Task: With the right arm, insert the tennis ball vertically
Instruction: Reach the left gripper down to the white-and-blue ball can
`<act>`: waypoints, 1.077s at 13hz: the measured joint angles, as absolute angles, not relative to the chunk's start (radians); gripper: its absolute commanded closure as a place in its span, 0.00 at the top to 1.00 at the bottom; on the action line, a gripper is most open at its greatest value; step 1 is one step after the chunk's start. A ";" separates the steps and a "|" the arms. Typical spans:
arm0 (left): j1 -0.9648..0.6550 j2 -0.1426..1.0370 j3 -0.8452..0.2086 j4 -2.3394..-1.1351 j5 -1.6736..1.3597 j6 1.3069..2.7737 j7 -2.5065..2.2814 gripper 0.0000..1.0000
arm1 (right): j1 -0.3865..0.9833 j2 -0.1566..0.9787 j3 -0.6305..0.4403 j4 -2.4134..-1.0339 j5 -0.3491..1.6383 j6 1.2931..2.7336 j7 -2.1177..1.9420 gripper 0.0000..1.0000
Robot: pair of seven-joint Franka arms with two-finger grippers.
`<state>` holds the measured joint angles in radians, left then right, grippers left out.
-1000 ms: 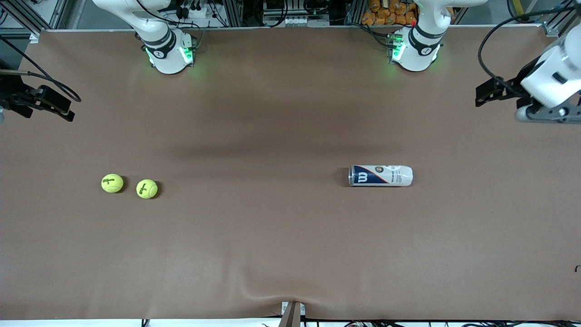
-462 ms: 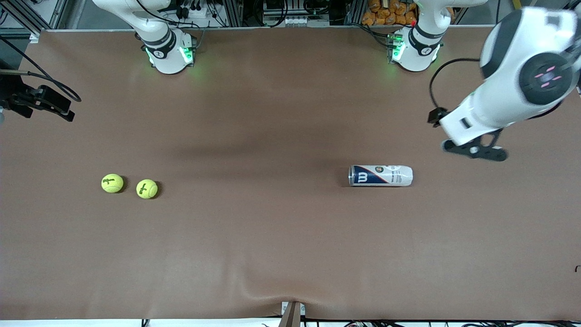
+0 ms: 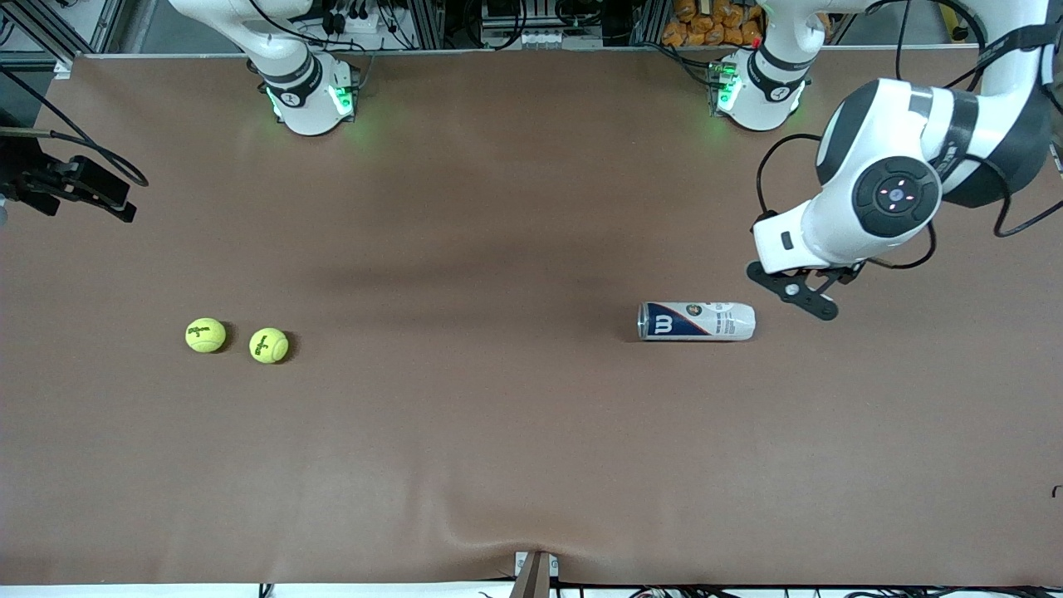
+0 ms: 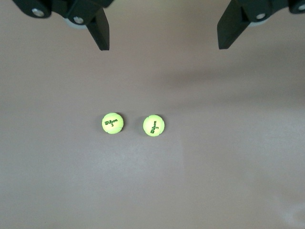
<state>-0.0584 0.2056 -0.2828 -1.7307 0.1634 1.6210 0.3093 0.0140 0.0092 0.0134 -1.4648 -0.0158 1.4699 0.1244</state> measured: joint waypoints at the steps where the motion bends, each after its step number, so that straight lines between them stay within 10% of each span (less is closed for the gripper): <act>1: -0.059 0.205 -0.287 -1.757 0.190 1.647 0.361 1.00 | 0.013 0.009 0.013 -1.465 -0.016 1.470 0.124 1.00; 14: -0.125 0.361 -0.399 -1.915 0.525 1.867 0.635 1.00 | 0.011 0.010 0.009 -1.465 -0.016 1.470 0.124 1.00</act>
<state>-0.1249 0.3612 -0.3995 -1.9153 0.5245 1.8668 0.6353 0.0112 0.0100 0.0094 -1.4648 -0.0158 1.4698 0.1244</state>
